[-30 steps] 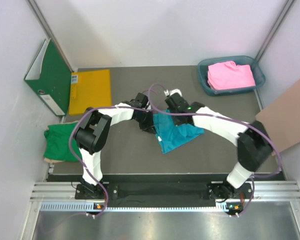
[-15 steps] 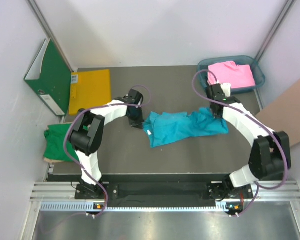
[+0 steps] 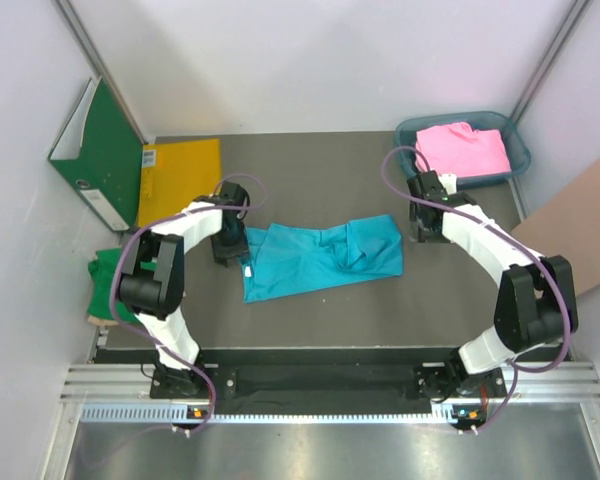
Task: Fold and stack the t-shirts
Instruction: Flatten out the tshirt
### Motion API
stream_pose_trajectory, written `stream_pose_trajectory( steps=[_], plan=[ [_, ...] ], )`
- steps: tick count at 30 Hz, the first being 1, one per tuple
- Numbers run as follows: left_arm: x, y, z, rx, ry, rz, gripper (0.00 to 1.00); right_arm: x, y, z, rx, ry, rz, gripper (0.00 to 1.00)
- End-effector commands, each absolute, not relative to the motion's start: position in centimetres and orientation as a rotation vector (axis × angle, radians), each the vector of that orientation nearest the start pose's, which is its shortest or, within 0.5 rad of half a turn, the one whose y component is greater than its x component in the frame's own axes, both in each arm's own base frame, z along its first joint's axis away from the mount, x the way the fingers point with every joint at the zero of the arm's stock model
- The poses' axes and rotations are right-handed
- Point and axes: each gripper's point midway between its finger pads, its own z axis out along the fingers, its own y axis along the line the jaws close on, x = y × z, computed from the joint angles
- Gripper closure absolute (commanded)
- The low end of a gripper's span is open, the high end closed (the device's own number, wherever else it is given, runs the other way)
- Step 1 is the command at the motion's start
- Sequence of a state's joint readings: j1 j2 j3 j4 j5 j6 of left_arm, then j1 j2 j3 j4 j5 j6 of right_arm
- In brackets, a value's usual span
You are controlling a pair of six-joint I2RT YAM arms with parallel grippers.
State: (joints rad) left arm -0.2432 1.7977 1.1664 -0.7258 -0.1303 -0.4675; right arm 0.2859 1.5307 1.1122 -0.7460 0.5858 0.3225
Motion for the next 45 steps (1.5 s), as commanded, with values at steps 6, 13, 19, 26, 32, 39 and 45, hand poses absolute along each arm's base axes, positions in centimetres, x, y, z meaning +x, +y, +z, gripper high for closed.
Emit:
stream_pose_trajectory(
  steps=[6, 13, 19, 26, 32, 39, 45],
  plan=[
    [33.9, -9.2, 6.7, -0.287, 2.715, -0.141, 0.02, 32.7, 3.2, 10.9, 0.191, 2.507, -0.387, 0.05],
    [31.7, -8.6, 4.4, -0.326, 2.792, -0.092, 0.37, 32.8, 3.4, 10.4, 0.179, 2.516, -0.382, 0.05],
    [30.5, -10.1, 2.8, -0.356, 2.809, -0.215, 0.22, 32.7, 3.2, 10.3, 0.157, 2.519, -0.394, 0.05],
    [30.9, -13.7, 0.3, -0.315, 2.857, -0.392, 0.60, 32.7, 3.5, 10.0, 0.140, 2.531, -0.381, 0.05],
    [33.1, -14.6, -0.4, -0.307, 2.901, -0.279, 1.00, 32.8, 4.3, 10.2, 0.136, 2.525, -0.307, 0.05],
    [39.3, -20.6, 15.5, -0.094, 2.525, -0.553, 1.00, 32.1, 3.2, 11.2, 0.184, 2.478, -0.336, 0.04],
    [35.9, -36.3, 27.6, 0.404, 2.301, -0.979, 1.00, 32.6, 0.2, 12.9, 0.315, 2.413, -0.351, 0.04]
  ],
)
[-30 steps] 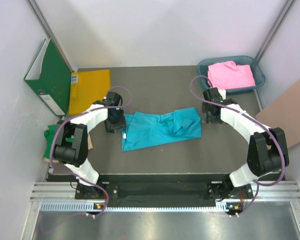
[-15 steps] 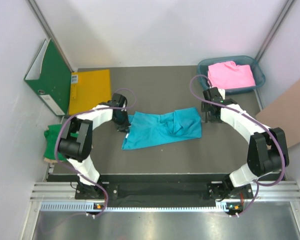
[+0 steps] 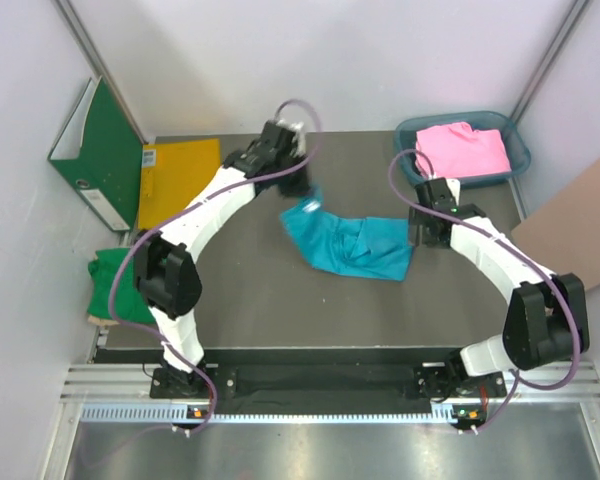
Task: Fold and stack the t-shirts
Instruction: Flatten out the tshirt
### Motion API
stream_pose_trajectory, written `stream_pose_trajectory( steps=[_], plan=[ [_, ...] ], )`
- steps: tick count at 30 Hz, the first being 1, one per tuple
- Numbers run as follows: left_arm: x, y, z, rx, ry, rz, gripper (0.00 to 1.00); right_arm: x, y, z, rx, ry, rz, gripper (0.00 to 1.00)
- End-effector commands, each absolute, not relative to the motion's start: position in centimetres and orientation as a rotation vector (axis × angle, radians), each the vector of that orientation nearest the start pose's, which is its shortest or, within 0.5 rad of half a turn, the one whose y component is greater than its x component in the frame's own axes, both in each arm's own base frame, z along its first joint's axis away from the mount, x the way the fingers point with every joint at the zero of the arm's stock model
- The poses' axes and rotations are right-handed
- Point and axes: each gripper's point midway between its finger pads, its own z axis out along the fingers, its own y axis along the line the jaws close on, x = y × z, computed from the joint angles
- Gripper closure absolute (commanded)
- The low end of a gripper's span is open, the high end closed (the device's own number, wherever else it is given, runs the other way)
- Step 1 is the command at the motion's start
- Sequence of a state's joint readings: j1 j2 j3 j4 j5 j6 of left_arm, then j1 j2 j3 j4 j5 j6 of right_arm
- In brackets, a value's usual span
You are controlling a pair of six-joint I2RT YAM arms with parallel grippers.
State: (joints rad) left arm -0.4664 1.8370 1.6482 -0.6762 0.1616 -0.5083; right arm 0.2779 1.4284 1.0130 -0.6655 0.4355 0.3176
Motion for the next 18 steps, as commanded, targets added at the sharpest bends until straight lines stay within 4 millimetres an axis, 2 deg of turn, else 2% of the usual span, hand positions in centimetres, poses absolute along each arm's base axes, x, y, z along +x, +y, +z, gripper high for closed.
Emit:
stream_pose_trajectory(
  steps=[1, 2, 4, 5, 6, 7, 8, 9, 10, 12, 13, 14, 15, 16, 17, 18],
  plan=[
    [35.0, -38.1, 29.4, 0.466, 2.258, -1.054, 1.00, 32.8, -0.3, 13.7, 0.337, 2.393, -0.348, 0.04],
    [33.2, -41.3, 32.7, 0.572, 2.166, -1.180, 1.00, 32.9, -1.7, 14.2, 0.375, 2.379, -0.364, 0.00],
    [31.2, -44.0, 36.2, 0.655, 2.068, -1.313, 1.00, 33.1, -3.3, 15.2, 0.414, 2.347, -0.389, 0.00],
    [29.9, -45.5, 39.1, 0.705, 1.977, -1.384, 1.00, 32.9, -5.1, 15.6, 0.461, 2.334, -0.421, 0.01],
    [28.7, -46.1, 40.6, 0.749, 1.936, -1.454, 1.00, 32.8, -6.1, 15.8, 0.493, 2.322, -0.443, 0.00],
    [28.4, -46.4, 42.6, 0.728, 1.878, -1.515, 1.00, 32.7, -6.8, 16.3, 0.511, 2.309, -0.450, 0.00],
    [27.8, -45.9, 44.4, 0.721, 1.833, -1.541, 1.00, 32.2, -9.1, 16.5, 0.583, 2.294, -0.484, 0.01],
    [28.2, -45.4, 45.5, 0.685, 1.803, -1.514, 1.00, 32.0, -9.6, 16.7, 0.613, 2.289, -0.474, 0.00],
    [28.9, -44.6, 46.2, 0.640, 1.790, -1.472, 1.00, 31.8, -10.2, 17.1, 0.636, 2.273, -0.470, 0.00],
    [30.5, -41.2, 46.8, 0.527, 1.798, -1.375, 1.00, 31.2, -11.5, 17.3, 0.687, 2.254, -0.495, 0.00],
    [31.1, -38.5, 48.7, 0.428, 1.756, -1.313, 1.00, 31.0, -11.7, 17.3, 0.696, 2.249, -0.493, 0.00],
    [33.8, -36.2, 45.5, 0.327, 1.839, -1.235, 1.00, 30.7, -12.0, 17.1, 0.712, 2.254, -0.489, 0.00],
    [34.8, -34.3, 44.8, 0.251, 1.857, -1.198, 1.00, 30.7, -11.9, 17.2, 0.716, 2.249, -0.484, 0.01],
    [34.8, -31.6, 45.5, 0.194, 1.831, -1.160, 1.00, 30.5, -11.8, 16.9, 0.715, 2.259, -0.478, 0.00],
    [37.2, -28.1, 42.3, 0.082, 1.904, -1.069, 1.00, 30.5, -11.7, 16.7, 0.714, 2.263, -0.474, 0.00],
    [37.6, -26.1, 41.4, 0.043, 1.920, -1.017, 1.00, 30.5, -11.6, 16.6, 0.715, 2.264, -0.465, 0.00]
  ],
)
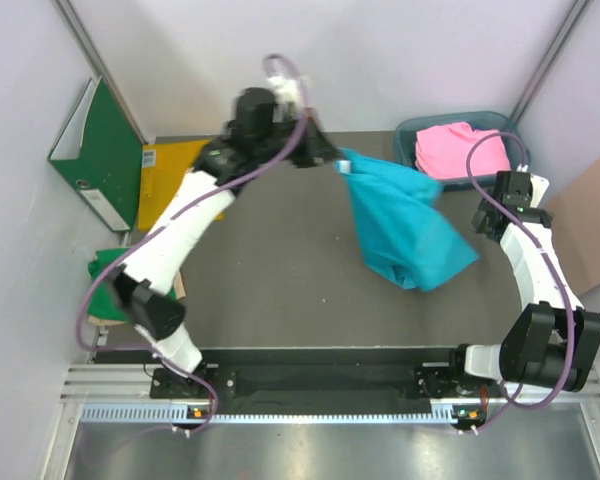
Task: Fold and stack the t-shirts
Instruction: Flatten out the tshirt
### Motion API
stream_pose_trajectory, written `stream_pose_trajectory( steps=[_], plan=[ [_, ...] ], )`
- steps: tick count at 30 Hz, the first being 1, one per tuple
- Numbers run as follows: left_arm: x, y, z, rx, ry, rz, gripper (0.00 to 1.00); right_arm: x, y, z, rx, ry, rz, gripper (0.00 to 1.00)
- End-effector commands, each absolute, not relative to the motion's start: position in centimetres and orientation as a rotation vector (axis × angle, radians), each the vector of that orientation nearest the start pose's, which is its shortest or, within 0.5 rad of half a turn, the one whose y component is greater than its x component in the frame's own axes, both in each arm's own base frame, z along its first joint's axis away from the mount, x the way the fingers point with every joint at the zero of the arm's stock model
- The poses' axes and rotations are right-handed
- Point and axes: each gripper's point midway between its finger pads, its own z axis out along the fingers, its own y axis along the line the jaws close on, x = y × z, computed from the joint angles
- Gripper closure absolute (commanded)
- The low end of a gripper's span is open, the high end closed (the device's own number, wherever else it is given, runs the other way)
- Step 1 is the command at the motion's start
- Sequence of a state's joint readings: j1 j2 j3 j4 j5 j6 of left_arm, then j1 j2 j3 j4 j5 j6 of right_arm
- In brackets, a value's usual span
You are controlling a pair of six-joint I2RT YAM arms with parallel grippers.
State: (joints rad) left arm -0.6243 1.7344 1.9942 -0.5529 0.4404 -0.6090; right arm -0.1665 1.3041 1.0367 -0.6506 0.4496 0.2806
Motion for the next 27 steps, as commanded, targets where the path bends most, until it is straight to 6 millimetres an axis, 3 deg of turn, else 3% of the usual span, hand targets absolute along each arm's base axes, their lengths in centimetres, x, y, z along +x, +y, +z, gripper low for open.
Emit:
stream_pose_trajectory(
  steps=[1, 2, 3, 4, 5, 6, 7, 9, 10, 12, 13, 15, 17, 18, 19, 21, 22, 23, 24, 25, 26, 27],
  plan=[
    [37.5, -24.0, 41.2, 0.020, 1.921, -0.973, 1.00, 30.4, -11.5, 16.3, 0.715, 2.273, -0.463, 0.00],
    [38.3, -20.7, 39.0, -0.055, 1.993, -0.890, 1.00, 30.4, -11.4, 16.1, 0.720, 2.276, -0.453, 0.00],
    [38.4, -19.1, 38.5, -0.046, 2.007, -0.826, 1.00, 30.4, -11.3, 16.0, 0.718, 2.277, -0.441, 0.00],
    [38.8, -16.8, 39.5, -0.078, 1.983, -0.765, 1.00, 30.4, -11.1, 15.8, 0.718, 2.282, -0.434, 0.00],
    [38.2, -16.0, 39.4, -0.077, 2.012, -0.730, 1.00, 30.4, -11.0, 15.7, 0.718, 2.285, -0.424, 0.00],
    [38.1, -15.5, 40.4, -0.044, 1.993, -0.696, 1.00, 30.5, -10.9, 15.7, 0.717, 2.282, -0.413, 0.00],
    [38.1, -15.4, 42.9, -0.023, 1.942, -0.695, 1.00, 30.5, -10.8, 15.6, 0.719, 2.284, -0.406, 0.00],
    [37.6, -16.3, 44.8, 0.014, 1.924, -0.753, 1.00, 30.6, -10.7, 15.5, 0.718, 2.284, -0.398, 0.00],
    [37.8, -16.7, 47.5, 0.027, 1.864, -0.781, 1.00, 30.6, -10.7, 15.5, 0.721, 2.283, -0.395, 0.00],
    [37.9, -18.2, 50.1, 0.047, 1.798, -0.893, 1.00, 30.7, -10.6, 15.7, 0.721, 2.282, -0.388, 0.00],
    [37.3, -19.0, 52.4, 0.079, 1.735, -0.956, 1.00, 30.7, -10.6, 15.6, 0.724, 2.283, -0.385, 0.00],
    [36.2, -21.9, 55.5, 0.158, 1.634, -1.168, 1.00, 30.7, -10.5, 15.6, 0.725, 2.281, -0.378, 0.00],
    [34.6, -25.7, 56.8, 0.227, 1.591, -1.363, 1.00, 30.6, -10.3, 15.5, 0.731, 2.285, -0.371, 0.00],
    [33.9, -27.9, 56.3, 0.307, 1.595, -1.459, 1.00, 30.4, -10.3, 15.4, 0.731, 2.286, -0.371, 0.00],
    [31.7, -30.6, 57.7, 0.412, 1.520, -1.543, 1.00, 30.3, -10.3, 15.4, 0.736, 2.286, -0.369, 0.00],
    [29.9, -33.9, 57.4, 0.505, 1.522, -1.701, 1.00, 30.0, -10.1, 15.2, 0.735, 2.287, -0.366, 0.00],
    [27.6, -35.8, 57.9, 0.580, 1.494, -1.788, 1.00, 29.9, -10.1, 15.1, 0.738, 2.287, -0.363, 0.00],
    [26.3, -36.7, 59.0, 0.618, 1.436, -1.868, 1.00, 29.8, -10.1, 15.1, 0.741, 2.287, -0.365, 0.00],
    [26.2, -38.2, 58.4, 0.641, 1.442, -1.920, 1.00, 29.5, -10.0, 14.9, 0.742, 2.288, -0.364, 0.01],
    [23.8, -38.7, 59.6, 0.728, 1.382, -1.977, 1.00, 29.3, -10.0, 14.7, 0.747, 2.291, -0.362, 0.00],
    [22.7, -38.9, 60.5, 0.759, 1.341, -2.025, 1.00, 29.3, -9.8, 14.7, 0.748, 2.290, -0.352, 0.00],
    [22.8, -39.4, 60.2, 0.771, 1.343, -2.050, 1.00, 29.0, -9.7, 14.2, 0.750, 2.300, -0.352, 0.00]
  ],
)
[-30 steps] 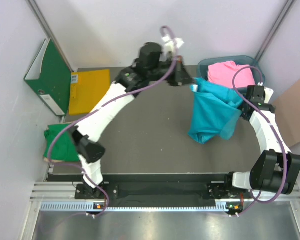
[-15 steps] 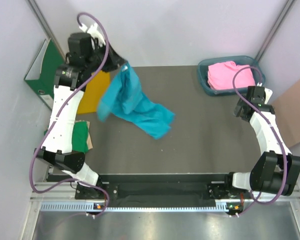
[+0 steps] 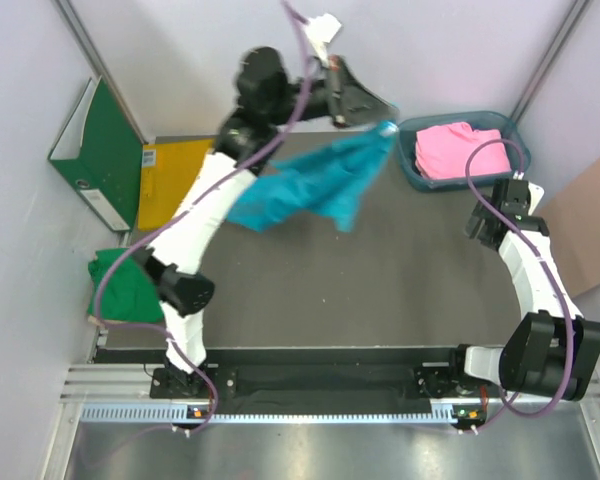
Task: Fold and stack the t-shirts
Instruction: Flatten out the tshirt
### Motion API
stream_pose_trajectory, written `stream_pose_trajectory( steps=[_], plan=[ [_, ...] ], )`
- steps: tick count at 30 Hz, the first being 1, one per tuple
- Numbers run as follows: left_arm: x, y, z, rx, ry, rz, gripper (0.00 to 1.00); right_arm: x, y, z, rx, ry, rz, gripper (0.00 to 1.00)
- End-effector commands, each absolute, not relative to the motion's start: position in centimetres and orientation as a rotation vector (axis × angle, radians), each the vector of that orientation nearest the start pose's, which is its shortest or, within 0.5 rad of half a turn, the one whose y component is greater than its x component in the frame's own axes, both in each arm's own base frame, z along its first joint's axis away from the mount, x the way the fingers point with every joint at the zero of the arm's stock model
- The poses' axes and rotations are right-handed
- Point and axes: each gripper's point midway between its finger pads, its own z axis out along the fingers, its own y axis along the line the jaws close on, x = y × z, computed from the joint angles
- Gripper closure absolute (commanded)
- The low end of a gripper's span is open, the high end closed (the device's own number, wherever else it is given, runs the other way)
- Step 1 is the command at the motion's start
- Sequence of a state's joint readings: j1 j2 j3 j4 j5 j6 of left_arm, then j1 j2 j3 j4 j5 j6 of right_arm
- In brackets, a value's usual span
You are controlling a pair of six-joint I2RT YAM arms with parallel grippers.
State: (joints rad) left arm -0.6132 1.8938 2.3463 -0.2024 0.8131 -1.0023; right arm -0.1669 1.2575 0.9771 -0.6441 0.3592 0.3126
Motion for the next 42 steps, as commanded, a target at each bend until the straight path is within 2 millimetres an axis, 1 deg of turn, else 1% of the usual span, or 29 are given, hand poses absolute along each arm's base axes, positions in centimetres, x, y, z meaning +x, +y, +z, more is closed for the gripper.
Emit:
stream_pose_trajectory(
  steps=[1, 3, 5, 6, 7, 8, 9, 10, 11, 12, 13, 14, 15, 17, 18, 20, 21, 23, 24, 26, 28, 32, 34, 35, 36, 37, 38, 41, 42],
  plan=[
    [22.0, -39.0, 61.0, 0.805, 1.303, -2.063, 1.00, 28.9, -9.6, 14.1, 0.752, 2.303, -0.349, 0.00],
    [21.7, -37.9, 62.2, 0.802, 1.263, -2.066, 1.00, 28.5, -9.5, 13.8, 0.756, 2.307, -0.350, 0.00],
    [23.6, -36.5, 62.4, 0.745, 1.266, -1.988, 1.00, 28.3, -9.4, 13.7, 0.755, 2.307, -0.345, 0.00],
    [23.4, -34.9, 63.3, 0.712, 1.265, -1.951, 1.00, 28.2, -9.3, 13.5, 0.756, 2.310, -0.347, 0.00],
    [26.3, -33.5, 62.2, 0.625, 1.317, -1.892, 1.00, 28.1, -9.3, 13.3, 0.760, 2.313, -0.347, 0.01],
    [28.0, -32.3, 61.8, 0.561, 1.324, -1.829, 1.00, 28.0, -9.2, 13.2, 0.758, 2.317, -0.345, 0.00],
    [27.7, -30.3, 62.3, 0.513, 1.327, -1.778, 1.00, 28.0, -9.1, 13.0, 0.756, 2.321, -0.344, 0.01],
    [31.5, -28.6, 59.1, 0.388, 1.430, -1.711, 1.00, 28.0, -9.1, 13.0, 0.760, 2.320, -0.343, 0.00],
    [32.8, -27.5, 57.6, 0.357, 1.459, -1.638, 1.00, 27.9, -9.0, 12.9, 0.756, 2.325, -0.342, 0.00],
    [33.0, -26.1, 56.9, 0.293, 1.482, -1.579, 1.00, 27.9, -9.0, 12.8, 0.756, 2.327, -0.345, 0.00],
    [35.6, -24.8, 52.0, 0.171, 1.626, -1.529, 1.00, 28.0, -9.0, 12.8, 0.759, 2.324, -0.343, 0.00],
    [36.2, -24.2, 49.6, 0.163, 1.662, -1.468, 1.00, 28.1, -8.9, 12.8, 0.757, 2.323, -0.342, 0.00],
    [37.2, -22.9, 45.2, 0.064, 1.759, -1.410, 1.00, 28.2, -8.9, 12.8, 0.754, 2.327, -0.342, 0.00],
    [37.5, -21.8, 39.4, 0.012, 1.884, -1.321, 1.00, 28.6, -8.9, 12.7, 0.749, 2.332, -0.344, 0.00],
    [37.5, -20.8, 34.0, -0.089, 1.995, -1.243, 1.00, 28.9, -8.8, 13.0, 0.740, 2.329, -0.344, 0.00],
    [36.7, -20.0, 27.9, -0.134, 2.115, -1.165, 1.00, 29.4, -8.8, 13.1, 0.732, 2.334, -0.346, 0.00],
    [35.4, -19.1, 22.8, -0.201, 2.231, -1.112, 1.00, 29.5, -8.6, 13.0, 0.723, 2.341, -0.345, 0.00],
    [34.3, -17.2, 16.6, -0.295, 2.380, -0.954, 1.00, 30.0, -8.5, 13.0, 0.714, 2.346, -0.345, 0.00],
    [32.8, -15.9, 13.0, -0.364, 2.483, -0.871, 1.00, 30.2, -8.4, 13.1, 0.704, 2.349, -0.344, 0.00],
    [30.6, -12.7, 8.7, -0.474, 2.653, -0.651, 1.00, 30.5, -8.1, 13.1, 0.688, 2.352, -0.343, 0.00],
    [30.1, -9.4, 7.3, -0.551, 2.705, -0.413, 1.00, 30.6, -8.0, 13.0, 0.681, 2.354, -0.338, 0.00],
    [30.3, -5.2, 8.3, -0.659, 2.660, -0.126, 1.00, 30.9, -7.0, 12.4, 0.648, 2.365, -0.303, 0.00],
    [29.5, -3.8, 8.7, -0.754, 2.653, -0.027, 1.00, 31.1, -6.4, 12.2, 0.623, 2.371, -0.293, 0.00],
    [29.9, -2.4, 9.4, -0.798, 2.611, 0.063, 0.88, 31.1, -6.3, 12.0, 0.616, 2.376, -0.293, 0.00],
    [29.3, -2.1, 9.6, -0.829, 2.625, 0.099, 0.67, 31.1, -6.0, 11.9, 0.602, 2.381, -0.291, 0.00],
    [29.6, -2.1, 10.1, -0.848, 2.610, 0.096, 0.56, 31.2, -5.9, 11.6, 0.595, 2.386, -0.293, 0.00],
    [30.5, -2.3, 11.3, -0.848, 2.578, 0.071, 0.28, 31.4, -5.7, 11.6, 0.586, 2.388, -0.291, 0.00],
    [33.5, -4.1, 14.4, -0.749, 2.463, -0.078, 0.01, 31.6, -5.3, 11.0, 0.569, 2.409, -0.286, 0.00],
    [34.2, -5.4, 15.1, -0.701, 2.445, -0.173, 0.01, 31.8, -5.2, 11.0, 0.562, 2.406, -0.280, 0.00]
  ],
)
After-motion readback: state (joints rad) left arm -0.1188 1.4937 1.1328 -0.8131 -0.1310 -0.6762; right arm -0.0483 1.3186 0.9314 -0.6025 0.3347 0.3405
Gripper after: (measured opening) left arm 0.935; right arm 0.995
